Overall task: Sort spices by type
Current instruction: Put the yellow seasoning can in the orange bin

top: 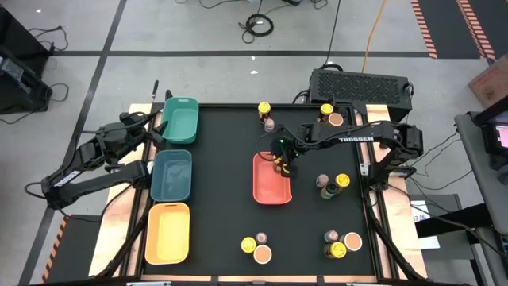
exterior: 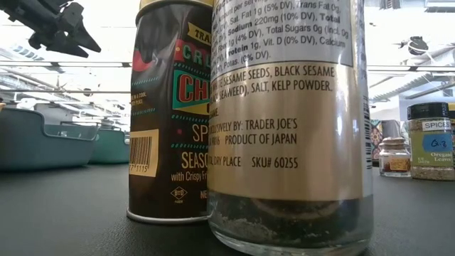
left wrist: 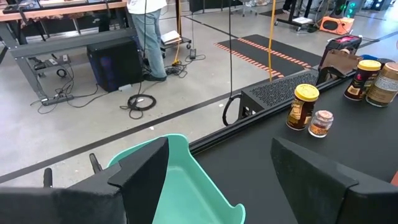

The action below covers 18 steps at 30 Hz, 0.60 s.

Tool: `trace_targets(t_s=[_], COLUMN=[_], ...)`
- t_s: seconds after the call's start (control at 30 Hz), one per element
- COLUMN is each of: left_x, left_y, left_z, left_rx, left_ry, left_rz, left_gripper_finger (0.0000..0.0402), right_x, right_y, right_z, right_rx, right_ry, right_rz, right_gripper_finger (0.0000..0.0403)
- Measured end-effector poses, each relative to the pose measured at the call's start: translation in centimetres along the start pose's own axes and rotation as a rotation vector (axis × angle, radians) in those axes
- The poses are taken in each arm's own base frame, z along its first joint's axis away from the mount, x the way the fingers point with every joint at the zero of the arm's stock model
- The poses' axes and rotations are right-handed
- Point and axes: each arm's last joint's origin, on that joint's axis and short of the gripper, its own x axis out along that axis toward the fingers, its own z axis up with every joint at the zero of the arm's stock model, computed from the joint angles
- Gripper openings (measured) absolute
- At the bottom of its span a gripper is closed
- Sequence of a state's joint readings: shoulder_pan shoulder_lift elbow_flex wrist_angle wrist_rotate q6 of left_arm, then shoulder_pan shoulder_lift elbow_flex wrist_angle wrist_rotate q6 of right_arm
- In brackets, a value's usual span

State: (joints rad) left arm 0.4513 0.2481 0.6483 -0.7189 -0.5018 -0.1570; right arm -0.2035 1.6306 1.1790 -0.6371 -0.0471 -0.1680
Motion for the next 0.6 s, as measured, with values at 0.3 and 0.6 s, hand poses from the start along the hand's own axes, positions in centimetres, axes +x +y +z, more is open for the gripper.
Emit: trace_targets(t_s=[0.3, 0.6], left_x=[0.0, 0.0], left_y=[0.0, 0.0], left_z=[0.0, 0.0], left_rx=[0.0, 0.0], left_ry=[0.0, 0.0], left_rz=[0.0, 0.0], left_gripper_finger=[0.0286, 0.0286], right_x=[-0.02, -0.02], right_y=[0.02, 0.02], right_z=[-0.06, -0.06], right_rx=[0.0, 0.0], right_ry=[0.006, 0.006], right_rz=[0.004, 0.003], right_gripper_finger=[0.0283, 0.029])
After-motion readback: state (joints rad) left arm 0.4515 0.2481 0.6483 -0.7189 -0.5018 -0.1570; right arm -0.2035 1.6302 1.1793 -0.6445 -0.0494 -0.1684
